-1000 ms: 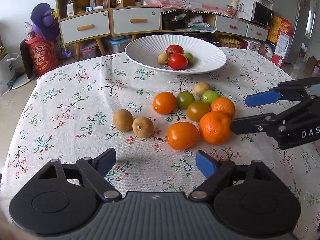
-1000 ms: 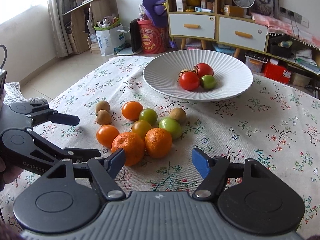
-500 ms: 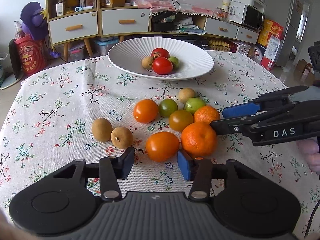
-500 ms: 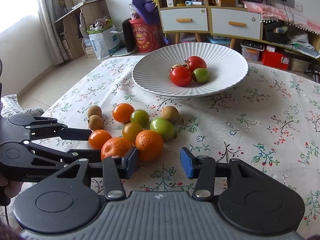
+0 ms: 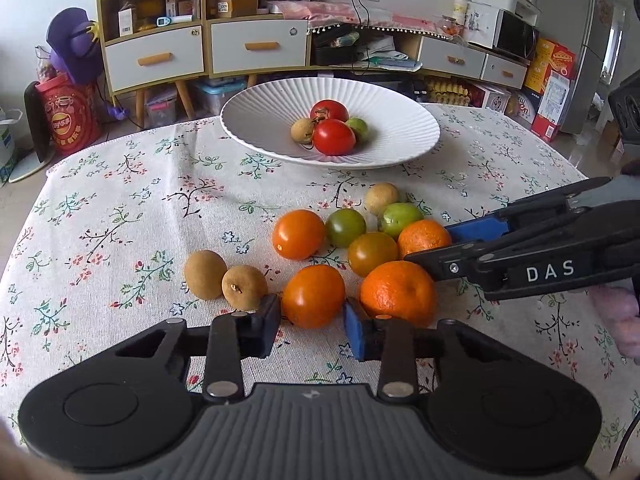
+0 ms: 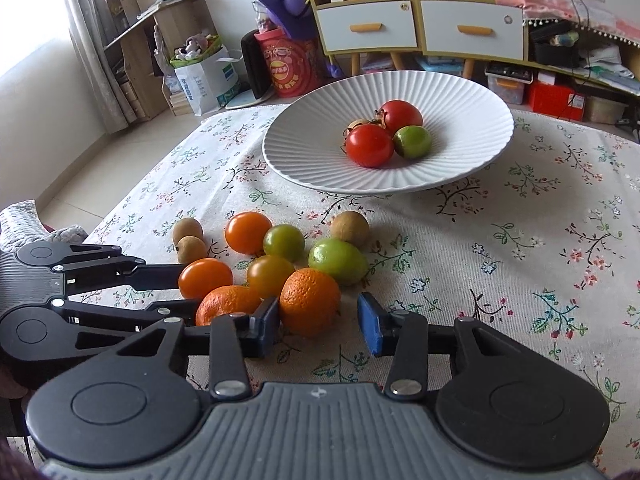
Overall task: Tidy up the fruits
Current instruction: 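Grasp an orange with the left tool while the right tool grasps a tangerine, then lift the orange and tangerine and carry both over the white bowl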
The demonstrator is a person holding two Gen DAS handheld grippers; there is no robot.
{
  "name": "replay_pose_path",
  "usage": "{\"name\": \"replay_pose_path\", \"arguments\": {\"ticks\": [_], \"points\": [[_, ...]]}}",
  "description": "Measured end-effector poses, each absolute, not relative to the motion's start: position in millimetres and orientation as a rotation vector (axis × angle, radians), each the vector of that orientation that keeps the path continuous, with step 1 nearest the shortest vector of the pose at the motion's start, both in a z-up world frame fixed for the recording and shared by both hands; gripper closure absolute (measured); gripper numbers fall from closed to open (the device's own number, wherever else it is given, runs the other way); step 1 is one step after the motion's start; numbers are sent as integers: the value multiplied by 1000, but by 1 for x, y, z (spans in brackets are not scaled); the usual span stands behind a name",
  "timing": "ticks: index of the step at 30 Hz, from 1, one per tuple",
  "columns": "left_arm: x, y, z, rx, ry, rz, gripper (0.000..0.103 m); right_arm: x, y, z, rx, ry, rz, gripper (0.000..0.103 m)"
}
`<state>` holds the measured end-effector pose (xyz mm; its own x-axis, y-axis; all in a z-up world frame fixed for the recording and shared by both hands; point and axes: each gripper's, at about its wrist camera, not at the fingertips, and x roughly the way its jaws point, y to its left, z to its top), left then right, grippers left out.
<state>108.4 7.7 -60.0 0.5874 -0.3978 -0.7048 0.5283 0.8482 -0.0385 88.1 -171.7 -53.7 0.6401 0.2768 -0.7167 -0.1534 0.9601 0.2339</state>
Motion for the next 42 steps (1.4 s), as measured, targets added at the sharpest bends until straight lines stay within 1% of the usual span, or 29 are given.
{"name": "replay_pose_path", "arguments": {"ticks": [1,5,13,31,42], "points": [[109,8,-60,184,773,-542,75,89,-171,-53,160,845,252,74],[108,9,-59,184,775,-539,75,88,-172,-52,158,846,255,74],[107,10,-54,177,781,-530,76,83,-179,-46,163,843,230,74],[108,-10,-25,161,708,-530,76,91,-192,-18,187,754,166,74],[144,-29,-18,77,712,-458,76,120,-211,-16,239,716,62,74]]}}
